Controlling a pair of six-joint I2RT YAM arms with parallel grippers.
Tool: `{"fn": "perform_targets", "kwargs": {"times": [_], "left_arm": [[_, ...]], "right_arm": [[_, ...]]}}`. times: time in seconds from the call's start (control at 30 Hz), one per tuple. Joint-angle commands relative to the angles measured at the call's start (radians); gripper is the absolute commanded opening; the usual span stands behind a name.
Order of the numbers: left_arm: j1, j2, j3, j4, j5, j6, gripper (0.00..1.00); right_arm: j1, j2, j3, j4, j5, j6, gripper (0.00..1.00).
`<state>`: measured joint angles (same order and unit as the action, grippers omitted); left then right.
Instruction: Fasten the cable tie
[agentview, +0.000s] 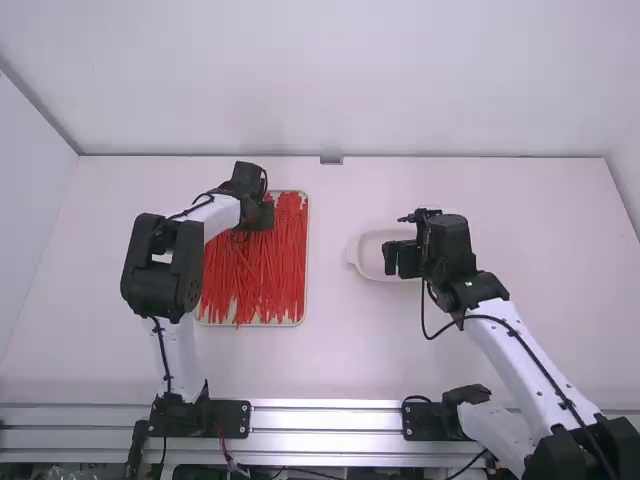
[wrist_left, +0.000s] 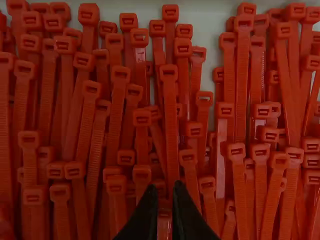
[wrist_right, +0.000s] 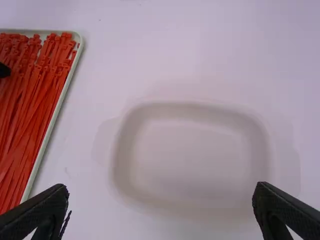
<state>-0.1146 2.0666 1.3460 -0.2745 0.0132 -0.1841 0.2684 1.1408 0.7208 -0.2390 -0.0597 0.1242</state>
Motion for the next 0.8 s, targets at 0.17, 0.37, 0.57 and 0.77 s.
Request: {"fn": "perform_targets", "kwargs": {"times": [0.17, 0.37, 0.57, 0.77], "left_arm": [[0.008, 0.011, -0.003, -0.005, -0.003, -0.008, 0.04], [0.008, 0.011, -0.003, -0.005, -0.003, -0.01, 0.02], [0.008, 0.011, -0.003, -0.005, -0.003, -0.011, 0.02], [0.008, 0.011, -0.003, -0.005, -0.003, -0.014, 0.02]], "right_arm": [[-0.001, 0.004, 0.034, -0.001, 0.008, 0.003, 0.98], [0.003, 0.004, 0.034, 0.0, 0.008, 0.003, 0.98], [-0.002, 0.004, 0.034, -0.001, 0.008, 0.003, 0.98], [-0.002, 0.004, 0.034, -0.002, 0.008, 0.003, 0.98]]}}
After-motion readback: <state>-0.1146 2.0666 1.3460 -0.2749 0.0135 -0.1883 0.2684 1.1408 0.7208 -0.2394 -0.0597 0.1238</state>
